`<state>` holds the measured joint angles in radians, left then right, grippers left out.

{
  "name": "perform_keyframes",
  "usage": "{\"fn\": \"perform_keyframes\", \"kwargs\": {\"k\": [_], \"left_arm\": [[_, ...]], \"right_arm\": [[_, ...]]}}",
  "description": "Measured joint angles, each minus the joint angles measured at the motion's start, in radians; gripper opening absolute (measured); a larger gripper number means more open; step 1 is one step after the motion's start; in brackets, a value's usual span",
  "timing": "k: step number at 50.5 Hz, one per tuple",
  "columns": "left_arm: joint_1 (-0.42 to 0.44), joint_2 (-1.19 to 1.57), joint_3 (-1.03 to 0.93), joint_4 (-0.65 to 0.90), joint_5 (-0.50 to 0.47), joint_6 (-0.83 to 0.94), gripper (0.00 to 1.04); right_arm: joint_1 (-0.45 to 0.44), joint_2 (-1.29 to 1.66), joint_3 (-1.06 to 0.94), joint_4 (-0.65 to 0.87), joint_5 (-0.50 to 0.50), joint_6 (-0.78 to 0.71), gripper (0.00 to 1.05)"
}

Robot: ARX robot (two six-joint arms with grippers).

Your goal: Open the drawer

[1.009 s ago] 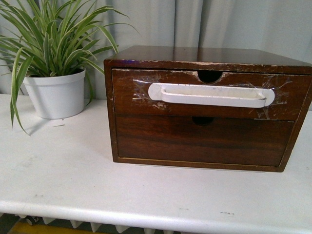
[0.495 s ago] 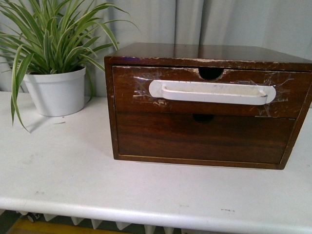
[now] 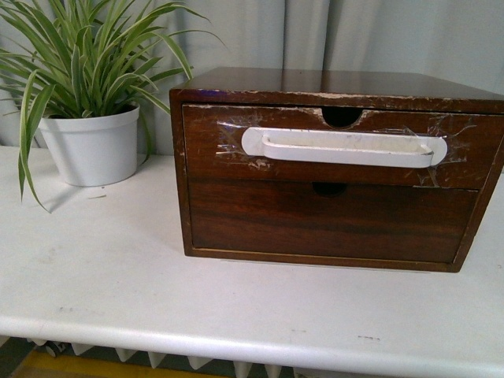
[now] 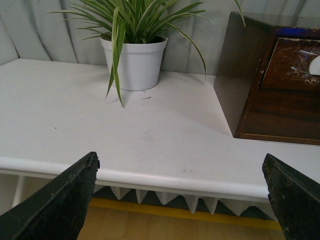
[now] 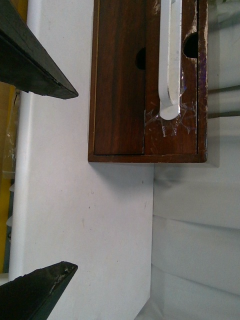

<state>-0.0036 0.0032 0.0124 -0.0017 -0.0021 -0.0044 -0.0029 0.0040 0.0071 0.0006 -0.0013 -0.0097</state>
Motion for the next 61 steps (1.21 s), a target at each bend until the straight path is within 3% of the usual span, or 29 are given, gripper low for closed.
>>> {"fn": "perform_keyframes", "kwargs": {"k": [38, 40, 44, 48, 51, 54, 61], "left_arm": [[0.000, 0.000, 0.000, 0.000, 0.000, 0.000, 0.99], [-0.036, 0.020, 0.008, -0.024, -0.132, -0.023, 0.99], [-0.143, 0.097, 0.034, -0.056, -0.401, -0.061, 0.99], [-0.220, 0.162, 0.066, -0.045, -0.521, -0.061, 0.99], [-0.259, 0.226, 0.109, 0.008, -0.494, -0.016, 0.99], [-0.274, 0.317, 0.163, 0.054, -0.402, 0.051, 0.99], [-0.222, 0.639, 0.284, 0.121, -0.095, 0.291, 0.99]], "right_arm": [[-0.002, 0.002, 0.001, -0.004, -0.012, -0.002, 0.96], [-0.032, 0.046, 0.035, -0.102, -0.132, -0.014, 0.96], [-0.043, 0.116, 0.069, -0.163, -0.225, -0.039, 0.96], [-0.063, 0.200, 0.110, -0.186, -0.286, -0.066, 0.96], [-0.084, 0.280, 0.168, -0.188, -0.341, -0.117, 0.96], [-0.096, 0.349, 0.213, -0.183, -0.364, -0.176, 0.96], [-0.094, 0.581, 0.356, -0.150, -0.405, -0.354, 0.96]]}}
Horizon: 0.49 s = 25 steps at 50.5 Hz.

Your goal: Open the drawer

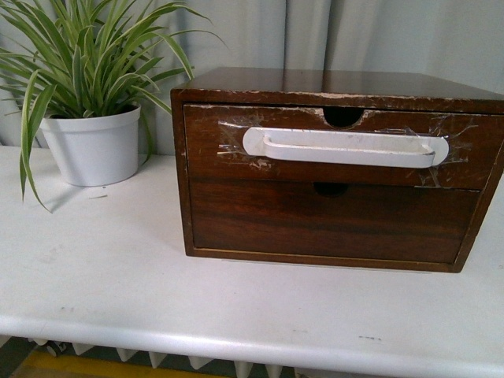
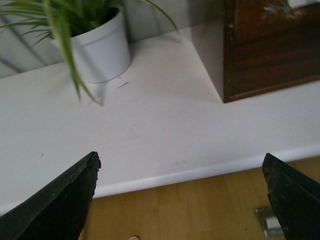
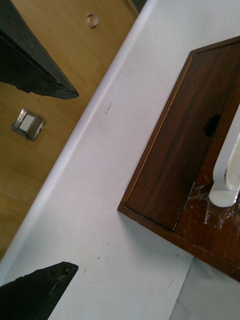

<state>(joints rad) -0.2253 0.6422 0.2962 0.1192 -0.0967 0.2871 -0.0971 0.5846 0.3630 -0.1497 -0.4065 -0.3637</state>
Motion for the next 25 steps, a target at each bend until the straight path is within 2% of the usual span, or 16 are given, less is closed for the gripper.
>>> {"fn": "perform_keyframes", "kwargs": {"k": [4, 10, 25], "left_arm": [[0.038, 0.169, 0.078, 0.028, 0.113, 0.116, 0.99], [0.030, 0.335, 0.218, -0.036, 0.253, 0.285, 0.99], [-0.100, 0.593, 0.615, -0.274, 0.351, 0.525, 0.99]], "right_arm": [[0.019, 0.094, 0.079, -0.002, -0.004, -0.084, 0.96], [0.041, 0.210, 0.187, -0.009, 0.005, -0.176, 0.96], [0.101, 0.438, 0.447, -0.173, -0.003, -0.372, 0.96]]}}
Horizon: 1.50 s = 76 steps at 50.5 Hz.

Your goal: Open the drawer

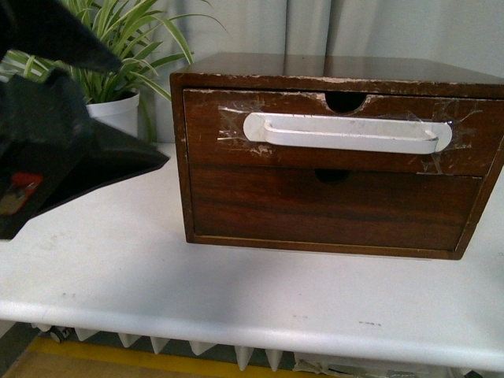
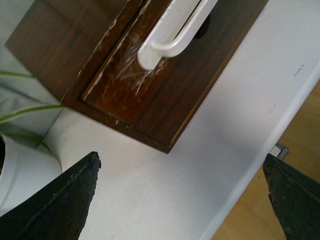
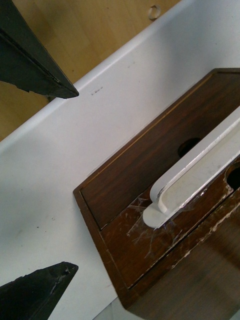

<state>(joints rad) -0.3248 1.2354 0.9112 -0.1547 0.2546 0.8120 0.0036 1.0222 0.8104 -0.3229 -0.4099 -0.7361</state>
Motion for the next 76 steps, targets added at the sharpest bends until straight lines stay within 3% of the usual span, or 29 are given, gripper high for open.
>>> {"fn": "perform_keyframes", "kwargs": {"k": [12, 26, 76], "left_arm": [[-0.094, 0.209, 0.275, -0.233, 0.082, 0.098, 0.99], [-0.162, 0.397, 0.502, -0.396, 0.070, 0.199, 0.99], [-0.180, 0.640, 0.731, -0.502, 0.062, 0.256, 0.99]], "right_arm": [[0.049, 0.145, 0.165, -0.130, 0.000, -0.156, 0.96], [0.110, 0.287, 0.230, -0.130, 0.036, -0.245, 0.96], [0.149, 0.520, 0.322, 0.011, 0.022, -0.225, 0.96]]}}
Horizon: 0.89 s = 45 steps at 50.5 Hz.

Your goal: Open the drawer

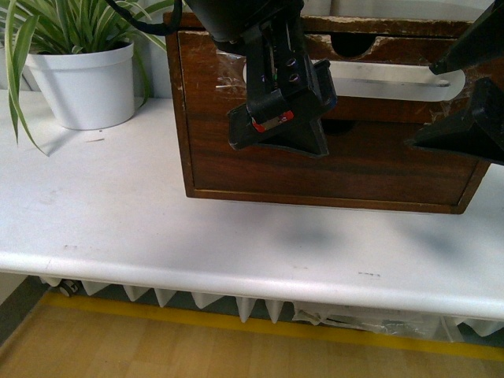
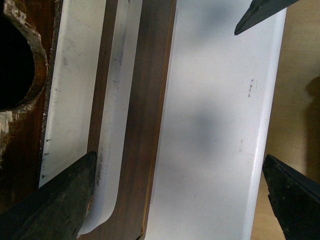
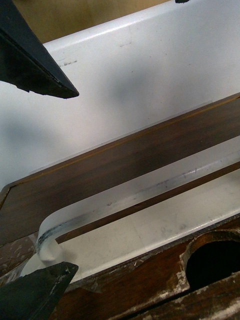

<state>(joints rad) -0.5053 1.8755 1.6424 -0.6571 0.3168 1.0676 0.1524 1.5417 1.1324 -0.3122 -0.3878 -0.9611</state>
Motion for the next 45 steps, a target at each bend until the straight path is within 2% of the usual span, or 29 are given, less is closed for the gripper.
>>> {"fn": "perform_keyframes", "kwargs": {"k": [27, 36, 45], "left_arm": [[0.011, 0.002, 0.003, -0.013, 0.001, 0.013, 0.99], [0.011, 0.002, 0.002, -0.016, 0.001, 0.019, 0.99], [0.014, 0.000, 0.002, -0.055, 0.005, 0.050, 0.99]], "right_arm": [[0.032, 0.048, 0.034, -0.012, 0.019, 0.011, 0.96], [0.033, 0.058, 0.051, -0.072, 0.012, 0.003, 0.96], [0.031, 0.052, 0.070, -0.171, -0.007, -0.067, 0.96]]}}
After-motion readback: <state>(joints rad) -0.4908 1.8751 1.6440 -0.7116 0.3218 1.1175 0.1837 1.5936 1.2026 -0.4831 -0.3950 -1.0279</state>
